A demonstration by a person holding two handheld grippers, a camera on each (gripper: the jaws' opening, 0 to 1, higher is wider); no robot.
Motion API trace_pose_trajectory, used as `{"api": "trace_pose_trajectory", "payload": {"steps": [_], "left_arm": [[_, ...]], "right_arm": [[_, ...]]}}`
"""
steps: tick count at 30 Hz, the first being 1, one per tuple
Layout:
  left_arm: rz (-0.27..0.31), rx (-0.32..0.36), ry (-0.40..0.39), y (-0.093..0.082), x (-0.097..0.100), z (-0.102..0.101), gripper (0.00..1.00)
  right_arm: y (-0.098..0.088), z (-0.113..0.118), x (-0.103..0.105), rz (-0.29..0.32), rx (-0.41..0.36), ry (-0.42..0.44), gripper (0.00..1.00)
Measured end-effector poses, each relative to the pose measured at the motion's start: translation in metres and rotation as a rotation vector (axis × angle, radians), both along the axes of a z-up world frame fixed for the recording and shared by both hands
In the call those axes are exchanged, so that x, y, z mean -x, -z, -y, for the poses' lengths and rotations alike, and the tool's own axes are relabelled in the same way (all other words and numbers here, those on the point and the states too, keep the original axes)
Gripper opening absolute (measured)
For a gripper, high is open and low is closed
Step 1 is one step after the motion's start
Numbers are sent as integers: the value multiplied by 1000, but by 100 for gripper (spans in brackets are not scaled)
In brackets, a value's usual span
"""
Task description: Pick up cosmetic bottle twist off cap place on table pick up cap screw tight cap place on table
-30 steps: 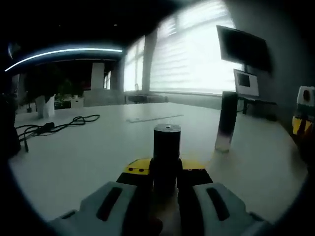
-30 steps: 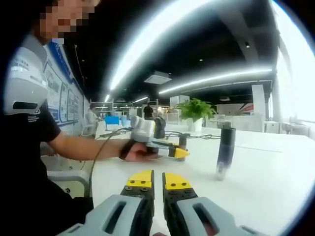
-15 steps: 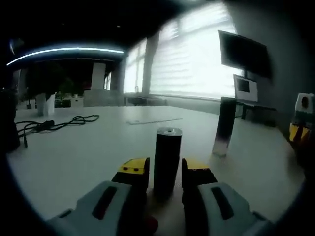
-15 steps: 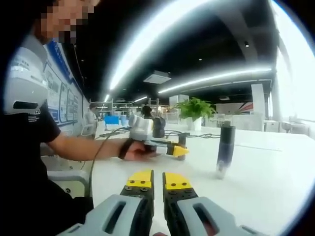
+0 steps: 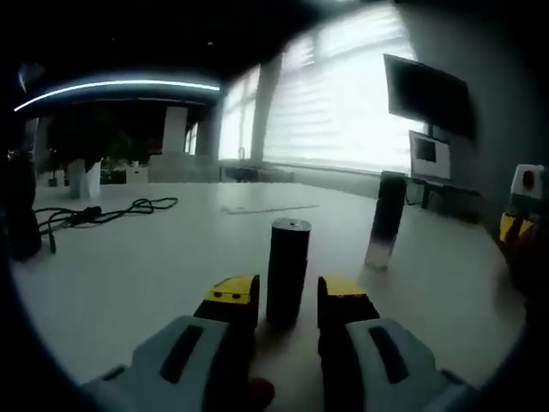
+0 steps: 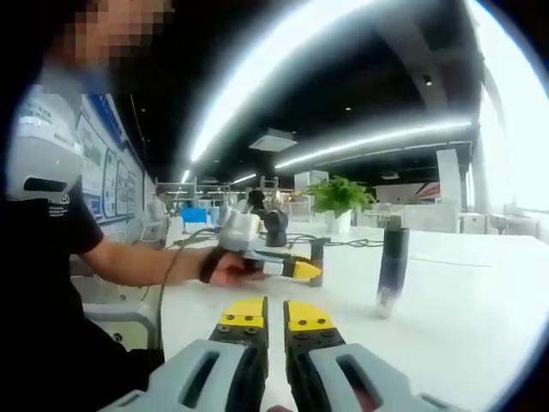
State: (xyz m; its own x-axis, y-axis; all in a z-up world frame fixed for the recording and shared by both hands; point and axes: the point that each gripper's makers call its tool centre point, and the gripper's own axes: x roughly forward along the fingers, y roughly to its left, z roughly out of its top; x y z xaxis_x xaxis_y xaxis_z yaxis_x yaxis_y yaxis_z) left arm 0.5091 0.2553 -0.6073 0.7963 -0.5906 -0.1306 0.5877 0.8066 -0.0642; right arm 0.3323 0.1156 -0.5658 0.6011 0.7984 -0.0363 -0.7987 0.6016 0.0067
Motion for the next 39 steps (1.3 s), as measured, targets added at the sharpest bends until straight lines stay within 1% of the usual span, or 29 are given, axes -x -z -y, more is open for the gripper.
{"api": "trace_pose_trajectory", "payload": {"steps": [3, 6, 8, 10, 13, 14, 17, 20, 22, 24, 28, 31, 34, 39], "left_arm": [[1, -3, -6, -2, 3, -5, 18], [11, 13, -13, -7, 6, -12, 18], [16, 29, -15, -11, 10, -13, 18], [25, 26, -16, -14, 15, -14, 18], [35, 40, -14, -22, 24, -16, 18], [48, 34, -12, -26, 27, -16, 18], [60, 35, -5, -33, 41, -13, 18], [95, 4, -8, -40, 55, -13, 18], [108, 4, -7, -45, 67, -11, 17], [121, 11, -3, -48, 68, -15, 17], [120, 34, 13, -54, 83, -13, 17], [139, 32, 18, -59, 93, -13, 17], [145, 27, 6, -61, 97, -15, 17], [156, 32, 7, -66, 108, -17, 17]], "right_arm": [[-1, 0, 0, 2, 0, -1, 1], [-2, 0, 0, 7, -5, 0, 1], [-4, 1, 0, 8, -17, 0, 1], [-5, 3, -1, 9, -24, 3, 1], [-5, 5, -1, 12, -26, 9, 1], [-6, 6, -1, 15, -28, 10, 1], [-9, 7, 0, 20, -33, 11, 1], [-9, 8, -1, 24, -33, 17, 1], [-10, 9, 0, 26, -34, 21, 1], [-9, 10, 0, 26, -33, 24, 1], [-8, 11, 0, 28, -24, 25, 1], [-9, 13, 1, 34, -25, 31, 1], [-10, 13, 1, 41, -25, 35, 1], [-6, 16, -2, 47, 19, 69, 2]]}}
